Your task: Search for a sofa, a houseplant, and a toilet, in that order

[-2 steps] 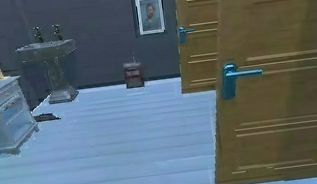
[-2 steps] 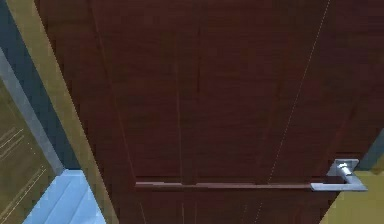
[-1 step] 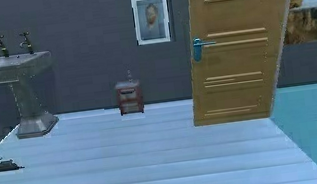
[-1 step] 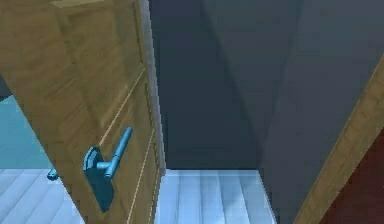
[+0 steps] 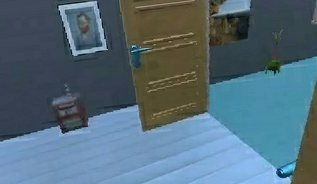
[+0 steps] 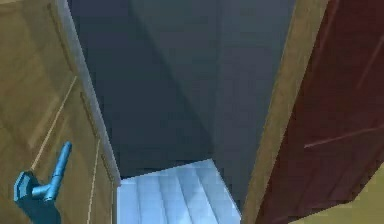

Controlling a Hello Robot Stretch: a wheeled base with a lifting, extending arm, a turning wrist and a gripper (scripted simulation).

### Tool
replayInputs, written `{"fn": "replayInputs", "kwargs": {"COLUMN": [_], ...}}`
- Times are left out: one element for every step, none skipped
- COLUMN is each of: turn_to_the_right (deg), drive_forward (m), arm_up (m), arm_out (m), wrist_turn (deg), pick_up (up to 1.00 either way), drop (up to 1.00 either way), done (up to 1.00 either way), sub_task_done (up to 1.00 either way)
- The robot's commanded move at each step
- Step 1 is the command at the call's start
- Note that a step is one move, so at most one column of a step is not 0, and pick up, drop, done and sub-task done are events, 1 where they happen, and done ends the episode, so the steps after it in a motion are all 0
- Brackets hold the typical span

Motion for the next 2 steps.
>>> {"fn": "replayInputs", "kwargs": {"turn_to_the_right": [0.0,45.0], "drive_forward": [0.65,0.00], "arm_up": [0.00,0.00], "arm_out": [0.00,0.00], "wrist_turn": [0.0,0.0], "pick_up": [0.00,0.00], "drop": [0.00,0.00], "done": [0.00,0.00], "sub_task_done": [0.00,0.00]}}
